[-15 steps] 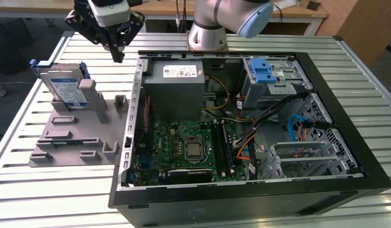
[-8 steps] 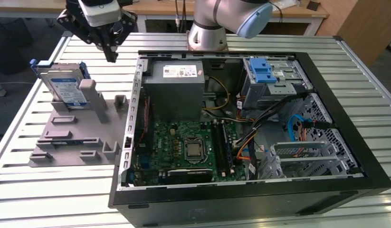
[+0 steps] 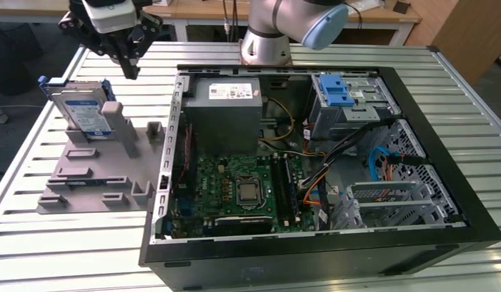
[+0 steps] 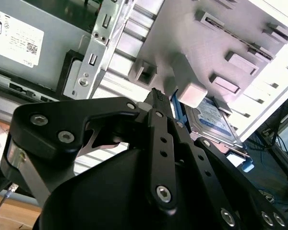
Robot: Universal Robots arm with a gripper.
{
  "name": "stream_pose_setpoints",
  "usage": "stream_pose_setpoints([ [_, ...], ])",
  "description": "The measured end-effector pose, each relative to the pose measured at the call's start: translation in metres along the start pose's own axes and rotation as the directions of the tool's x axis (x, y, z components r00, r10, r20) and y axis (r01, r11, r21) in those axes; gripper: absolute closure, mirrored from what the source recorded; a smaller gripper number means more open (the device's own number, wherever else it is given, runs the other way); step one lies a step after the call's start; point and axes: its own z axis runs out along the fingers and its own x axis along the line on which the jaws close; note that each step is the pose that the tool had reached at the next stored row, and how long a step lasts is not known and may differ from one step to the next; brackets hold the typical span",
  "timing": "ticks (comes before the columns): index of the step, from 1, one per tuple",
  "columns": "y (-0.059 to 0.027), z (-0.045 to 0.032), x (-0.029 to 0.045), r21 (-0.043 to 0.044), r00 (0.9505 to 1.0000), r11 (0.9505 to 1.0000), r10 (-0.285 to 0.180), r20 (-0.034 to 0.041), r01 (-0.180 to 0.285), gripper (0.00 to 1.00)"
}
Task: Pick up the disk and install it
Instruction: 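Reach for the disk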
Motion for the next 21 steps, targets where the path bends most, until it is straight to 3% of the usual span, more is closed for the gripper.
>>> stream_pose_setpoints([
  [21,0.0043,0.0017,0.0436,0.0000,1.0000,1.0000,0.000,0.0001,0.000,0.89],
])
